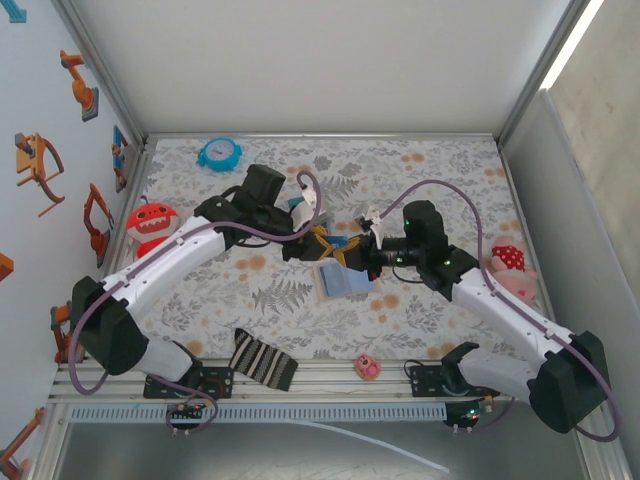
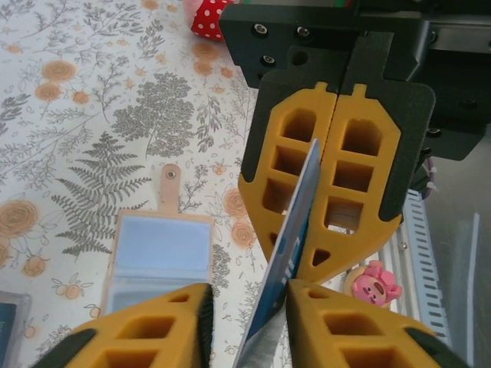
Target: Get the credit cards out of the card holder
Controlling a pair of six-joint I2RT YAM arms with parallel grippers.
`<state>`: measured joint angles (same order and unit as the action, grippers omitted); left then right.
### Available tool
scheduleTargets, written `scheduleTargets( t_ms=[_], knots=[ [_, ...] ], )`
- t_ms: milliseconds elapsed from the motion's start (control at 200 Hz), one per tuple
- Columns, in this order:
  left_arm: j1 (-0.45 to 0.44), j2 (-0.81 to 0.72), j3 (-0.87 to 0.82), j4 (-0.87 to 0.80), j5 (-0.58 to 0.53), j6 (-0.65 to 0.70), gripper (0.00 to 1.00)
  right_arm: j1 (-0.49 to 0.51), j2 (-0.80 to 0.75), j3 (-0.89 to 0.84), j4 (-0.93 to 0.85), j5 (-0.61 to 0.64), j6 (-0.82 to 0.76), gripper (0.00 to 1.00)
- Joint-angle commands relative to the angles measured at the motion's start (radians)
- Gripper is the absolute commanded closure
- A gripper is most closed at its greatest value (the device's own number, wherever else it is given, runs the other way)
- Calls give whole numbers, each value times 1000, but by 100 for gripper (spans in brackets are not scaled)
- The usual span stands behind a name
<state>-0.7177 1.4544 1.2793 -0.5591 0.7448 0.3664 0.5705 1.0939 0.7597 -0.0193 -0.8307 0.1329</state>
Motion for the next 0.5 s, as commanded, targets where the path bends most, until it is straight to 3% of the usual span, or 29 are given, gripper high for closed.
scheduleTargets(
  t_ms=[0, 135, 220, 316, 491],
  knots=[
    [6, 5, 25, -3, -2, 29, 80, 2, -7, 24, -18, -2, -22, 100],
    [17, -5, 9, 18, -22, 31, 94, 2, -13, 21, -29, 48, -23, 100],
    [26, -14, -9, 47, -51, 30, 100, 2, -16, 23, -42, 92, -23, 87],
    [47, -22, -38, 90, -87, 41, 100, 2, -25, 24, -64, 155, -28, 68],
    [96, 16, -58, 159, -137, 62, 100, 2, -44, 21, -94, 281, -23, 59]
  ],
)
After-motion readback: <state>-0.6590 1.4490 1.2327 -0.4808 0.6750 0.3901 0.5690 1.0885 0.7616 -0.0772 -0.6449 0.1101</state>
